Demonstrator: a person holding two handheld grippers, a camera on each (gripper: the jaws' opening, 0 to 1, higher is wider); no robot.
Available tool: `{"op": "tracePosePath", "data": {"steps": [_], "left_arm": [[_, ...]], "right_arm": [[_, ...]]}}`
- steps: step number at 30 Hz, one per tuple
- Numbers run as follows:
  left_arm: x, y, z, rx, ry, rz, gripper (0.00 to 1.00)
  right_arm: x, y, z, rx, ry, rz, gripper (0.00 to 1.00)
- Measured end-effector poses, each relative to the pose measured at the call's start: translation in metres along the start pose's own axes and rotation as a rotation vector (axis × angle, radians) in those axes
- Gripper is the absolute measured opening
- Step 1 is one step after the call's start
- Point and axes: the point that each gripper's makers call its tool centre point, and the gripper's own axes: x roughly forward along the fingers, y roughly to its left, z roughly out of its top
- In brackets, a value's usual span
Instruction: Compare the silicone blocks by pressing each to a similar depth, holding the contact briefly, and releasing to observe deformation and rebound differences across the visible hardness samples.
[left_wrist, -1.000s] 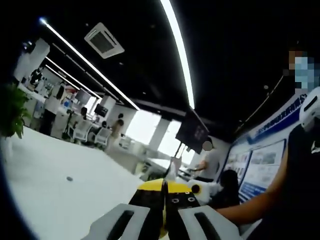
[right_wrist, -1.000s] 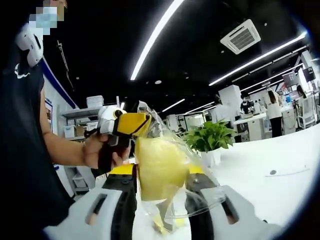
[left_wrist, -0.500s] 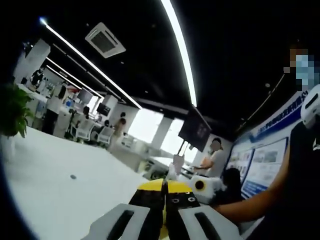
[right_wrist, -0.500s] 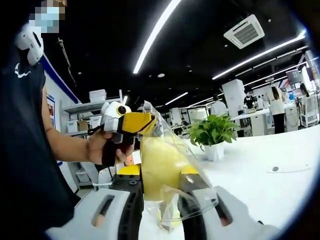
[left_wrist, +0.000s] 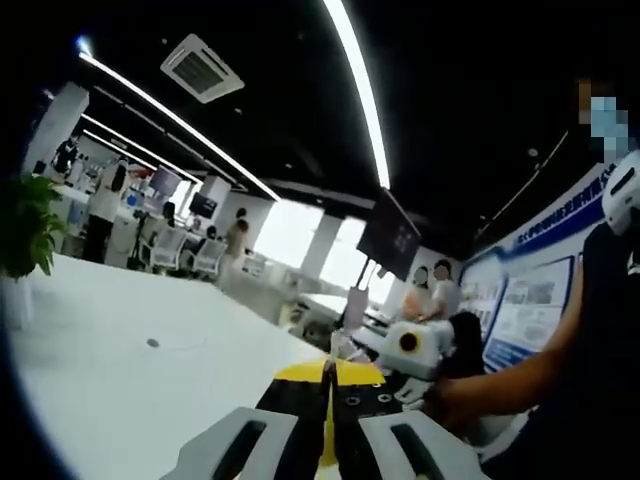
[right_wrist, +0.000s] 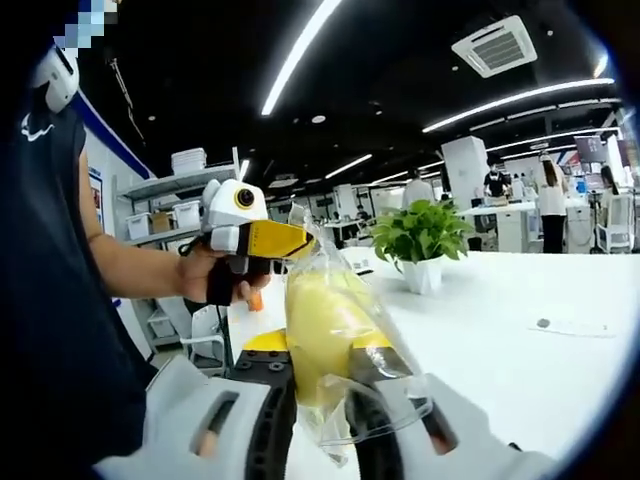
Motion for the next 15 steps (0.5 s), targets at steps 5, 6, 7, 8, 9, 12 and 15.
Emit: {"op": "tracePosePath", "data": {"steps": [5, 6, 7, 8, 9, 12, 15], "left_arm": [[-0.006, 0.001, -0.005, 0.041, 0.025, -0.008, 0.00], [-0.007, 0.003, -0.005, 0.046, 0.028, -0.003, 0.00], [-0.008, 0.004, -0.005, 0.048, 0.028, 0.003, 0.00], [-0.009, 0.005, -0.004, 0.052, 0.027, 0.009, 0.00], [-0.010, 0.005, -0.004, 0.056, 0.023, 0.017, 0.00], [-0.014, 0.007, -0.007, -0.013, 0.055, 0.027, 0.00], [-0.014, 0.010, -0.009, 0.021, 0.071, 0.032, 0.00]], "right_arm": [[0.007, 0.004, -0.007, -0.010, 0.029, 0.023, 0.11], [0.008, 0.003, -0.008, -0.008, 0.030, 0.025, 0.11], [0.009, 0.003, -0.008, -0.001, 0.029, 0.027, 0.10], [0.010, 0.003, -0.007, 0.000, 0.029, 0.028, 0.10], [0.011, 0.003, -0.007, 0.002, 0.029, 0.029, 0.10], [0.013, 0.007, -0.011, 0.096, 0.088, 0.035, 0.10], [0.014, 0.006, -0.012, 0.080, 0.100, 0.037, 0.09]]}}
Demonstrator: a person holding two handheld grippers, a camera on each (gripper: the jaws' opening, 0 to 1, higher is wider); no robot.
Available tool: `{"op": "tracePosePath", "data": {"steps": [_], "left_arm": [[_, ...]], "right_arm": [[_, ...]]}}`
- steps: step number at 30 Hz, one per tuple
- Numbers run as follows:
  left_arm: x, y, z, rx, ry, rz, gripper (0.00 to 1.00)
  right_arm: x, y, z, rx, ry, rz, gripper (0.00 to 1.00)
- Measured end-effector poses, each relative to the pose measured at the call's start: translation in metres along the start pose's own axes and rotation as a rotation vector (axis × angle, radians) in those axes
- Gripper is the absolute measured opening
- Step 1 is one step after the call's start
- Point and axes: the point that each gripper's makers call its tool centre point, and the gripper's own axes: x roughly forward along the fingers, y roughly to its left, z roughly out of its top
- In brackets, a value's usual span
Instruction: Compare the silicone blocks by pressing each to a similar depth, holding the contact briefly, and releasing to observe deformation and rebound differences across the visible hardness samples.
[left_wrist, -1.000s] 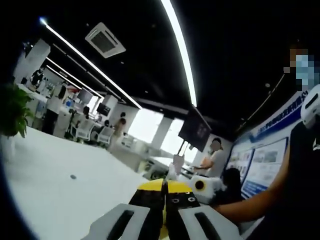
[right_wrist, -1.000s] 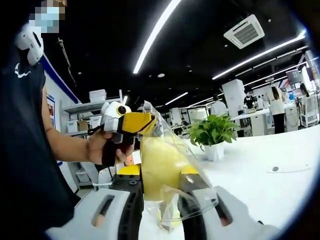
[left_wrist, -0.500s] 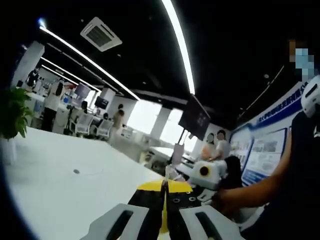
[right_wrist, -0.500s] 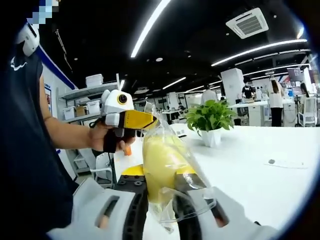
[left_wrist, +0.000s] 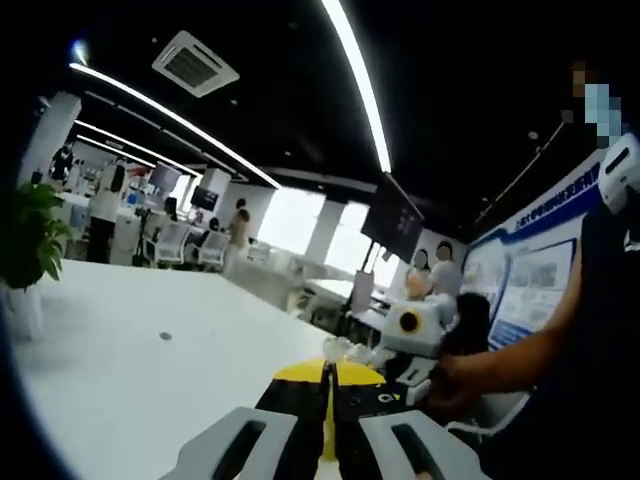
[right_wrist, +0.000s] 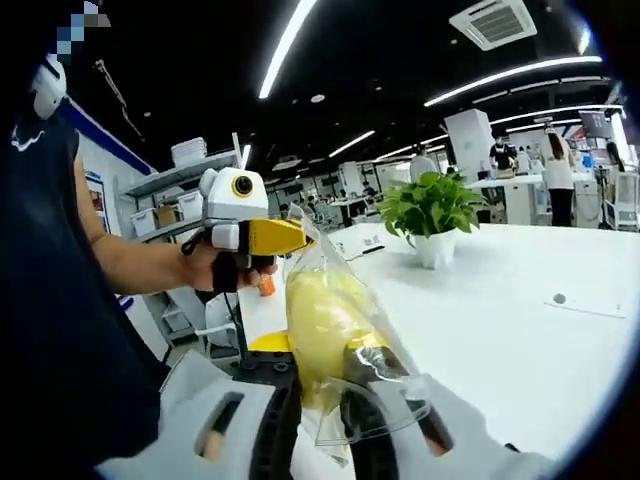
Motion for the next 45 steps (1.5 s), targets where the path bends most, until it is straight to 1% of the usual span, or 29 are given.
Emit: {"op": "tracePosePath", "data": {"steps": [1, 3, 8, 11, 12, 16, 17, 18, 20, 24, 30, 32, 33, 34, 37, 40, 41, 45], "left_arm": [[0.001, -0.001, -0.001, -0.010, 0.006, 0.001, 0.00], [0.001, -0.003, -0.002, -0.006, 0.008, 0.007, 0.00], [0.001, -0.003, -0.003, -0.010, -0.005, 0.003, 0.00], [-0.001, -0.005, -0.006, -0.007, 0.001, -0.005, 0.00], [-0.002, -0.006, -0.006, 0.014, 0.000, -0.011, 0.00], [-0.006, -0.004, -0.010, 0.019, 0.006, -0.002, 0.00], [-0.006, -0.003, -0.010, 0.015, 0.001, -0.001, 0.00], [-0.005, -0.004, -0.006, -0.015, -0.031, -0.007, 0.00], [-0.005, -0.004, -0.004, -0.023, -0.044, -0.015, 0.00], [-0.003, -0.002, -0.007, -0.009, -0.009, -0.006, 0.00], [0.001, -0.003, -0.010, -0.013, 0.013, 0.004, 0.00], [0.002, -0.004, -0.011, -0.059, 0.013, -0.005, 0.00], [0.002, -0.005, -0.010, -0.052, 0.008, -0.012, 0.00], [0.002, -0.006, -0.010, -0.019, 0.001, -0.016, 0.00], [0.003, -0.006, -0.011, -0.030, 0.011, -0.007, 0.00], [0.004, -0.007, -0.011, -0.016, 0.009, -0.006, 0.00], [0.005, -0.008, -0.010, 0.006, 0.005, -0.007, 0.00], [0.007, -0.007, -0.011, 0.021, 0.011, 0.007, 0.00]], "right_arm": [[-0.001, -0.001, -0.001, -0.011, 0.004, 0.000, 0.09], [-0.003, -0.002, -0.001, -0.006, 0.011, 0.006, 0.09], [-0.004, 0.000, -0.003, -0.015, 0.023, 0.015, 0.08], [-0.004, 0.002, -0.005, -0.044, 0.028, 0.025, 0.07], [-0.004, 0.003, -0.005, -0.037, 0.034, 0.031, 0.07], [-0.001, 0.004, -0.008, -0.046, 0.062, 0.042, 0.06], [-0.001, 0.003, -0.009, -0.043, 0.061, 0.044, 0.06], [-0.001, 0.003, -0.006, -0.015, 0.042, 0.051, 0.06], [-0.001, 0.004, -0.004, -0.007, 0.030, 0.057, 0.06], [-0.001, 0.004, -0.007, -0.006, 0.058, 0.058, 0.05], [-0.004, 0.000, -0.010, 0.002, 0.058, 0.052, 0.05], [-0.005, 0.002, -0.010, 0.002, 0.057, 0.056, 0.05], [-0.007, 0.002, -0.010, 0.005, 0.055, 0.061, 0.05], [-0.007, 0.002, -0.009, 0.005, 0.056, 0.061, 0.05], [-0.008, 0.002, -0.010, -0.003, 0.068, 0.058, 0.05], [-0.009, 0.002, -0.010, -0.004, 0.065, 0.054, 0.05], [-0.010, 0.001, -0.009, -0.007, 0.061, 0.050, 0.05], [-0.010, 0.001, -0.009, -0.007, 0.060, 0.042, 0.05]]}}
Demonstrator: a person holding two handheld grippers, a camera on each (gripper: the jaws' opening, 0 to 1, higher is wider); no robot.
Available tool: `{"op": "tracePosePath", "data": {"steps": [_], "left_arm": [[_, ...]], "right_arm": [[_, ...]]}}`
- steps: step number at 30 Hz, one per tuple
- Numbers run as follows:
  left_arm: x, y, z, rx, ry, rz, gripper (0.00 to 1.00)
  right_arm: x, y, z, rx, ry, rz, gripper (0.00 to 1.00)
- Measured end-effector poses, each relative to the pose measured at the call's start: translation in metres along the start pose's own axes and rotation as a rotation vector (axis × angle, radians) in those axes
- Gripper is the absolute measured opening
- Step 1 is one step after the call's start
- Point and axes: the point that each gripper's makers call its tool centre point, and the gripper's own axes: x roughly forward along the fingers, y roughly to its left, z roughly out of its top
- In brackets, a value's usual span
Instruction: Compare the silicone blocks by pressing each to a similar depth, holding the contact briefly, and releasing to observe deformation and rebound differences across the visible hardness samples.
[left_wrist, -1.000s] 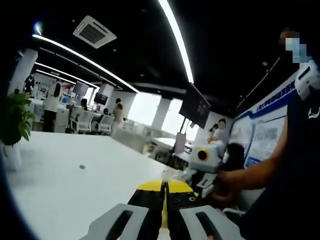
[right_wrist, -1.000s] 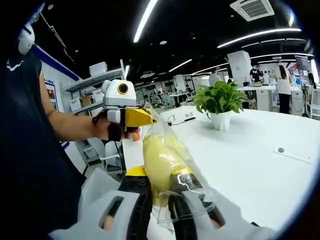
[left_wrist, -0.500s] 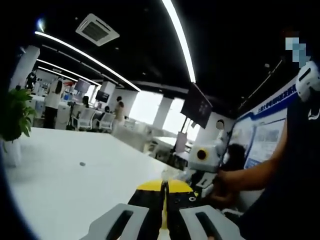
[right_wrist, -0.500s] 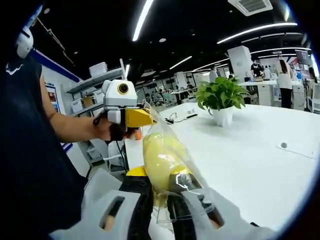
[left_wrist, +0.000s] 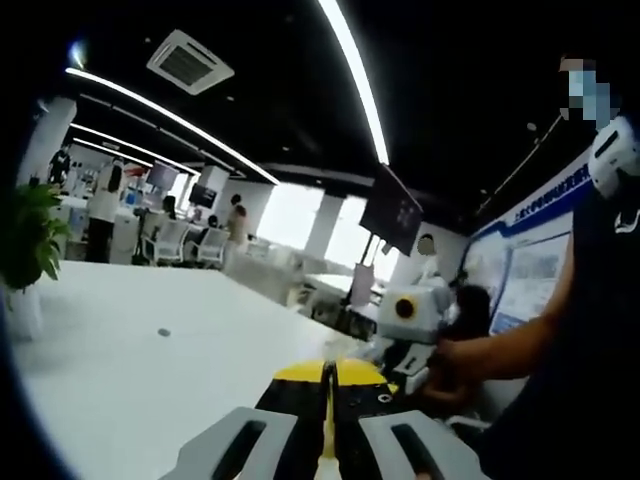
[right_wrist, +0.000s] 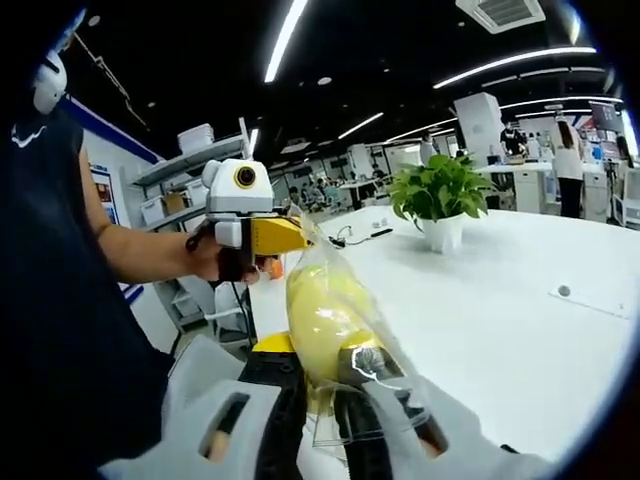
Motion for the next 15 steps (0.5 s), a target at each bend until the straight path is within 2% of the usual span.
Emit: {"op": "tracePosePath", "data": {"steps": [6, 8, 9, 12, 15], "left_arm": [[-0.0008, -0.0016, -0.0028, -0.008, 0.012, 0.008, 0.00], [-0.0008, -0.0009, -0.0038, -0.035, 0.023, 0.008, 0.00], [-0.0003, -0.0011, -0.0038, -0.019, 0.024, 0.010, 0.00], [0.0015, -0.0011, -0.0021, 0.013, 0.021, 0.017, 0.00], [0.0019, -0.0014, 0.0041, -0.008, 0.004, 0.023, 0.00]], "right_arm": [[-0.0017, 0.0012, -0.0032, 0.000, 0.007, -0.001, 0.05], [-0.0017, 0.0013, -0.0044, -0.008, 0.014, 0.001, 0.05], [-0.0016, 0.0004, -0.0045, -0.008, 0.012, 0.000, 0.05], [-0.0021, -0.0013, -0.0029, -0.003, 0.004, -0.001, 0.05], [-0.0029, -0.0036, 0.0026, -0.001, -0.015, -0.005, 0.06]]}}
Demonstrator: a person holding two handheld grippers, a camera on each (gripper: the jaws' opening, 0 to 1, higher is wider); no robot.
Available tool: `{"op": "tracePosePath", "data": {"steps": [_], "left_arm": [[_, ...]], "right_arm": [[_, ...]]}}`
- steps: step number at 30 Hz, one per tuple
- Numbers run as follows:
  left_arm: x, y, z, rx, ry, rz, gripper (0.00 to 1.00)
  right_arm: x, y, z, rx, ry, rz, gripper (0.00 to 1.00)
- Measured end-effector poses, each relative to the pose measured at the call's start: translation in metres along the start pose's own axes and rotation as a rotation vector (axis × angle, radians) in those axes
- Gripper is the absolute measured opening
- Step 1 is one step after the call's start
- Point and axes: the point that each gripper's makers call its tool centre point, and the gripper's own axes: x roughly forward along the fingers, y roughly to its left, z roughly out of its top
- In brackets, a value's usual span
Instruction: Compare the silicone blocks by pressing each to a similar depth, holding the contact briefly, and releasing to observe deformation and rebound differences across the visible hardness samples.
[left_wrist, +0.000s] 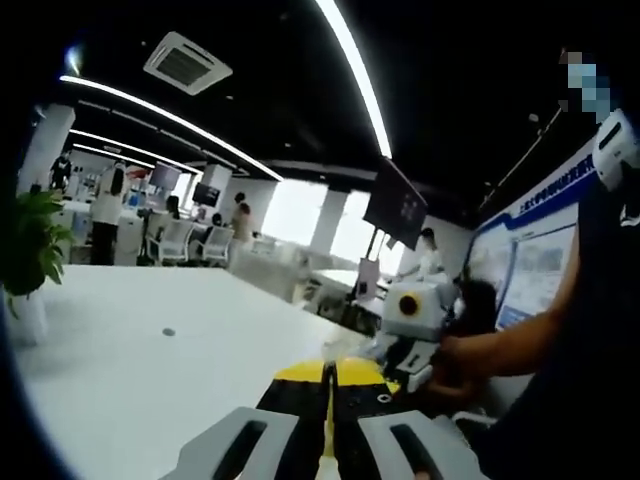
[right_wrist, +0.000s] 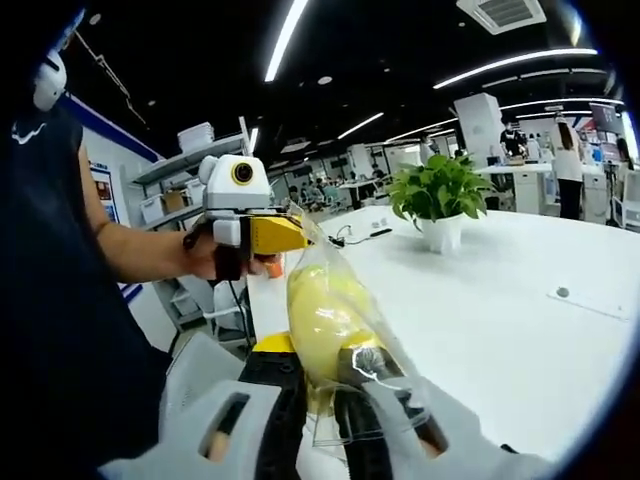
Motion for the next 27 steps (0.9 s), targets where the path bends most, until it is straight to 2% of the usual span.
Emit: {"op": "tracePosePath", "data": {"steps": [2, 7, 8, 13, 16, 17, 19, 22, 26, 27], "left_arm": [[0.000, 0.003, 0.003, -0.061, -0.006, 0.012, 0.00], [0.002, -0.002, 0.007, -0.049, 0.018, 0.002, 0.00], [0.001, -0.006, 0.009, -0.079, 0.010, -0.018, 0.00], [0.004, -0.008, 0.015, -0.066, -0.014, -0.018, 0.00], [0.005, -0.011, 0.023, -0.085, -0.043, -0.029, 0.00], [0.005, -0.012, 0.029, -0.103, -0.054, -0.020, 0.00], [0.005, -0.016, 0.036, -0.083, -0.062, -0.020, 0.00], [0.005, -0.020, 0.043, -0.071, -0.074, -0.031, 0.00], [0.005, -0.018, 0.049, -0.070, -0.085, -0.034, 0.00], [0.004, -0.017, 0.049, -0.073, -0.090, -0.033, 0.00]], "right_arm": [[0.000, 0.002, 0.003, 0.021, -0.002, -0.003, 0.07], [-0.002, 0.006, 0.004, 0.055, -0.018, 0.016, 0.11], [-0.002, 0.006, 0.005, 0.056, -0.030, 0.015, 0.12], [-0.003, 0.008, 0.013, 0.055, -0.085, 0.009, 0.19], [-0.004, 0.008, 0.015, 0.059, -0.100, -0.001, 0.31], [-0.004, 0.008, 0.020, 0.048, -0.113, -0.008, 0.35], [-0.006, 0.007, 0.030, 0.013, -0.151, -0.037, 0.44], [-0.008, 0.003, 0.038, 0.002, -0.176, -0.065, 0.64], [-0.013, -0.015, 0.043, -0.002, -0.194, -0.156, 0.97], [-0.014, -0.016, 0.043, 0.008, -0.195, -0.160, 0.96]]}}
